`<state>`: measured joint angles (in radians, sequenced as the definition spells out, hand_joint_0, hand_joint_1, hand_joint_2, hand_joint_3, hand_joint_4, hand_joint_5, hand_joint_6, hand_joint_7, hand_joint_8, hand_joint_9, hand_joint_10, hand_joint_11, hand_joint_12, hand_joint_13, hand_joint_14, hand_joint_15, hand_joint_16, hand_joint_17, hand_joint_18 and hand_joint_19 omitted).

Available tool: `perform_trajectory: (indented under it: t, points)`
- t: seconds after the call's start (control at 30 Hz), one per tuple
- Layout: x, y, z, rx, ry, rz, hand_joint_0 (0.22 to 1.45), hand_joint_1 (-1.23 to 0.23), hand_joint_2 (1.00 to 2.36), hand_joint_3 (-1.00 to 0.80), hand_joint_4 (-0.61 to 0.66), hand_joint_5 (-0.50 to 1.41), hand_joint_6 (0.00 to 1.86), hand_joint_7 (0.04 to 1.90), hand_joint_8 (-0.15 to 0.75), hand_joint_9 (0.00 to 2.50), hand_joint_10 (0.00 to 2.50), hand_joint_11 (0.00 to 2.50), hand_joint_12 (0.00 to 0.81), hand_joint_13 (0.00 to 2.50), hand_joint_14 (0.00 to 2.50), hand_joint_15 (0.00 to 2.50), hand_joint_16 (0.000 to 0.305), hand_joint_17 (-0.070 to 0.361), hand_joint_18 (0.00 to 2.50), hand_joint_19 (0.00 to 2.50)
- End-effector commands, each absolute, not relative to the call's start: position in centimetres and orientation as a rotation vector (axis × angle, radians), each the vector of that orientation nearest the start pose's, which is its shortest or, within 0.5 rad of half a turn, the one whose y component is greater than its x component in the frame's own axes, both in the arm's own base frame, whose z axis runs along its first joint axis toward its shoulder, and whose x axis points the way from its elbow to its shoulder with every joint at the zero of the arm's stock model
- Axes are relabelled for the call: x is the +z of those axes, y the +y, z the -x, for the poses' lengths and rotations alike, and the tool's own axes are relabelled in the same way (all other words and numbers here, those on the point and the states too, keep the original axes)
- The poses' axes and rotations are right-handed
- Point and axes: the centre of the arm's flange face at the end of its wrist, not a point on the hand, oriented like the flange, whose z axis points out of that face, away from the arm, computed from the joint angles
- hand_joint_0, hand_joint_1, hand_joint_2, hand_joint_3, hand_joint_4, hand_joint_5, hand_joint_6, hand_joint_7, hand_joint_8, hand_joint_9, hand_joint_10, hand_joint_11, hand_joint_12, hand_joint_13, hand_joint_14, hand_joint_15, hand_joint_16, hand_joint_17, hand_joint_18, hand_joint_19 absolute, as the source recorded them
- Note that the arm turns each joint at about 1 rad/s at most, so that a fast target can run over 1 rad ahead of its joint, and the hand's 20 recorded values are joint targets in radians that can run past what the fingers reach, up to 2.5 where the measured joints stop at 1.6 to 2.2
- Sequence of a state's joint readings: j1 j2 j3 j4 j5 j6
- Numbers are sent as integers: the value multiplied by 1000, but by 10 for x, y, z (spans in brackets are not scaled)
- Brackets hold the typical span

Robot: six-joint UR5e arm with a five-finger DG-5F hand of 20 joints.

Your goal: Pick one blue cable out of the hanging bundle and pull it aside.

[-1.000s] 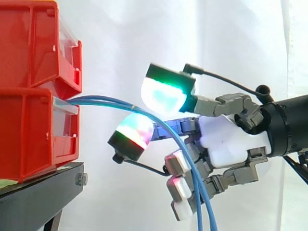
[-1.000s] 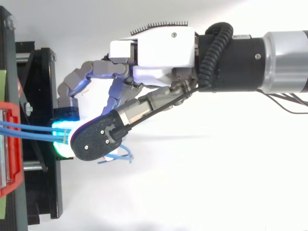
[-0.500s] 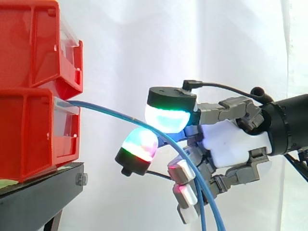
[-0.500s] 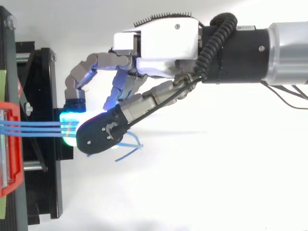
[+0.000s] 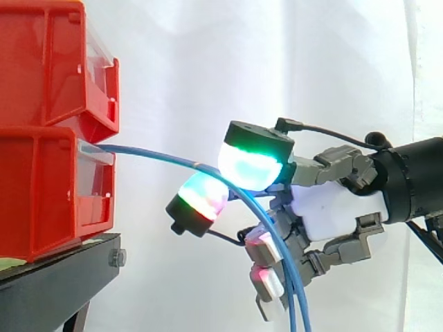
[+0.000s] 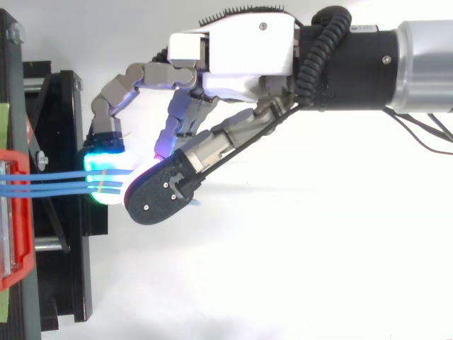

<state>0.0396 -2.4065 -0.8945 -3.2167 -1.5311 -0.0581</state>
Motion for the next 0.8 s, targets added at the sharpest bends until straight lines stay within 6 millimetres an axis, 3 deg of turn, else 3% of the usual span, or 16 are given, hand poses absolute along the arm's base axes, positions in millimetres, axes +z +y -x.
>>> perform_trajectory:
  t: [0.0,0.43,0.57,0.73,0.77]
  points:
    - [265,-106,-780,1052,1422,-1321,788,-904,1000,-500,-466,-92,965,1073,186,1219,22,635,190,1066,24,563,36,82,809,425]
    - [266,-111,-779,1059,1435,-1323,702,-1009,1000,-500,-487,-51,935,1067,163,1240,23,596,179,1124,27,590,33,73,875,452]
    - [266,-114,-778,1060,1435,-1323,604,-1053,1000,-500,-465,-44,925,1104,158,1259,23,594,178,1133,27,596,33,75,892,465]
    - [265,-115,-777,1061,1446,-1328,503,-1034,1000,-500,-421,-35,914,971,168,1281,20,577,193,1159,26,582,37,84,927,458]
    - [265,-115,-777,1060,1447,-1329,439,-965,1000,-500,-400,-26,906,825,184,1303,19,555,220,1182,23,571,43,97,965,436]
